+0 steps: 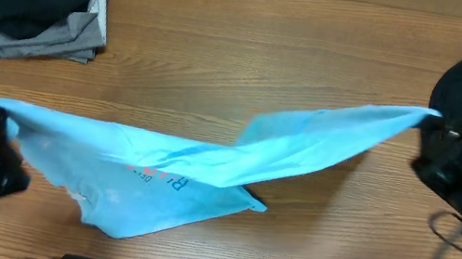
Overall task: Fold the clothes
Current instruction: 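Lift the T-shirt up with both grippers, spreading it open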
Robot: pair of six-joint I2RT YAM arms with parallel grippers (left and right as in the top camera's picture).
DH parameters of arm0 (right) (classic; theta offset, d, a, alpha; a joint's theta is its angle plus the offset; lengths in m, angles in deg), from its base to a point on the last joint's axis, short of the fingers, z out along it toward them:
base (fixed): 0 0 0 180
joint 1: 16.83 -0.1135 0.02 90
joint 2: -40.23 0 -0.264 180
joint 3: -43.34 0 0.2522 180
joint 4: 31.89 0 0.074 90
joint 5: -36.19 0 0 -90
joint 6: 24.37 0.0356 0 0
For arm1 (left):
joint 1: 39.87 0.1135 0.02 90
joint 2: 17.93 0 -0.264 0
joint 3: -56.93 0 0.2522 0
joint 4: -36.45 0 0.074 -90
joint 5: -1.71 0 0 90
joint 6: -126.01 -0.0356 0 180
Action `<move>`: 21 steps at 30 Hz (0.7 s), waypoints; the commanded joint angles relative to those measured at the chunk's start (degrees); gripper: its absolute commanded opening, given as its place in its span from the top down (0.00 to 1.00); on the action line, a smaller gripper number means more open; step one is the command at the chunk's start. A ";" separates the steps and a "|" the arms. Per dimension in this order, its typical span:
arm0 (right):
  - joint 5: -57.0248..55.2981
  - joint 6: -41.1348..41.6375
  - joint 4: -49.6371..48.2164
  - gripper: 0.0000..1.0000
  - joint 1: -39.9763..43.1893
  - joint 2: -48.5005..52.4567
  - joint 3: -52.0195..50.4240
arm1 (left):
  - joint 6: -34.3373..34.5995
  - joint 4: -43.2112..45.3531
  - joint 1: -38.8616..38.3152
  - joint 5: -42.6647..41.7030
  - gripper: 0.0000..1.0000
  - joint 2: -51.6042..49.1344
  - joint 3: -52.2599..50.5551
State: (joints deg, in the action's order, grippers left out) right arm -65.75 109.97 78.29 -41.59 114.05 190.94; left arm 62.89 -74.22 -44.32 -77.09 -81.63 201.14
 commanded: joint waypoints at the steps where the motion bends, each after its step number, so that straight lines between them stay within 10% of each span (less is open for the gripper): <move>1: -3.80 -2.78 0.61 0.96 0.09 -0.48 7.56 | -2.32 0.13 0.31 -3.39 0.96 2.47 4.70; 15: -10.36 -5.01 -9.03 0.96 0.68 11.19 12.04 | 1.53 5.97 0.31 -3.43 0.96 -12.66 1.73; 21: 11.56 -11.85 -21.64 0.96 9.75 23.61 12.07 | -1.51 16.00 0.33 -4.28 0.96 -29.27 2.43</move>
State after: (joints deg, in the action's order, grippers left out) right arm -67.83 102.73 59.89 -36.78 132.80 203.13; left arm 63.72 -60.54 -44.32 -80.00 -104.56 203.85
